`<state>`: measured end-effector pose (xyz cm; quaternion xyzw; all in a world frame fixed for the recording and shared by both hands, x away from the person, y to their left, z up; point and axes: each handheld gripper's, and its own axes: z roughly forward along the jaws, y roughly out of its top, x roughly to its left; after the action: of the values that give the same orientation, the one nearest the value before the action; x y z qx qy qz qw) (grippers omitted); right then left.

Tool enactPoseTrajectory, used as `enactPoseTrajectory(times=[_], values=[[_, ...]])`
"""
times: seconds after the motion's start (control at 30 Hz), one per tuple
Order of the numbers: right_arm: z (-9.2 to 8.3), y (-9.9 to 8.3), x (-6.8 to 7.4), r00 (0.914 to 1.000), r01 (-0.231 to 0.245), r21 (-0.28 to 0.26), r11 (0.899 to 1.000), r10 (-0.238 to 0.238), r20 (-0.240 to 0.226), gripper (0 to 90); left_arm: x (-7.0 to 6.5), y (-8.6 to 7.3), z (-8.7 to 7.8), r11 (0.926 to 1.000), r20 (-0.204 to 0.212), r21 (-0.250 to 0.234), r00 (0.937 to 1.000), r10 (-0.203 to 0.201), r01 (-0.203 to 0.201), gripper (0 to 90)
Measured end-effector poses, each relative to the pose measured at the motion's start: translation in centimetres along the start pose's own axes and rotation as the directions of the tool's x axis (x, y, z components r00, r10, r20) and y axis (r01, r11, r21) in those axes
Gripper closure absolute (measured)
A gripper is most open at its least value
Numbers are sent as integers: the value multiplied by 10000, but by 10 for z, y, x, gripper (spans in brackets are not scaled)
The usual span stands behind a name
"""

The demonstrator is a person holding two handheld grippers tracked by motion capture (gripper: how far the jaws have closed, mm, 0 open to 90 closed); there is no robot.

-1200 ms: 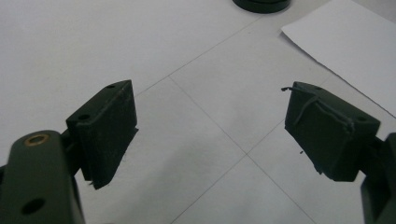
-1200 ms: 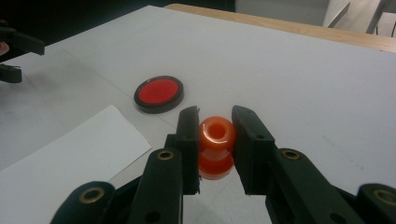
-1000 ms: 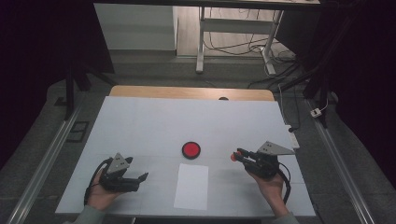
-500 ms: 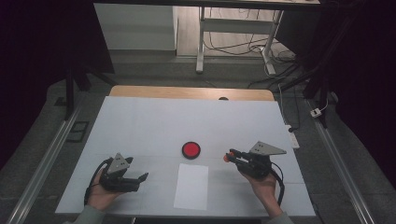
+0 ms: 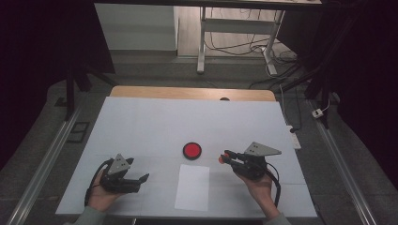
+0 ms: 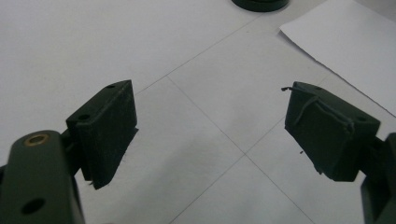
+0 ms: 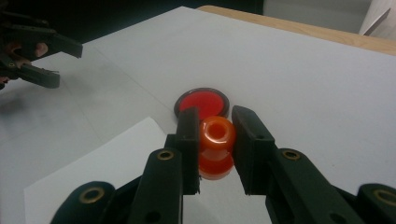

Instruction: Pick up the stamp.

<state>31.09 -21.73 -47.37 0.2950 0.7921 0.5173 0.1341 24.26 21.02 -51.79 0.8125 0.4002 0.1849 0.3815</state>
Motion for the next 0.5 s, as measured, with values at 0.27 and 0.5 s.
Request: enactPoseTrajectory(times=[0.27, 0.5], values=[[6, 3, 6, 9997, 86, -18, 10000, -87, -221, 719, 0, 0, 1, 10000, 7, 3, 10000, 3, -3, 173], [11, 6, 11, 9992, 148, -23, 9999, -149, -360, 719, 0, 0, 1, 10000, 1, 11, 10000, 0, 0, 173]])
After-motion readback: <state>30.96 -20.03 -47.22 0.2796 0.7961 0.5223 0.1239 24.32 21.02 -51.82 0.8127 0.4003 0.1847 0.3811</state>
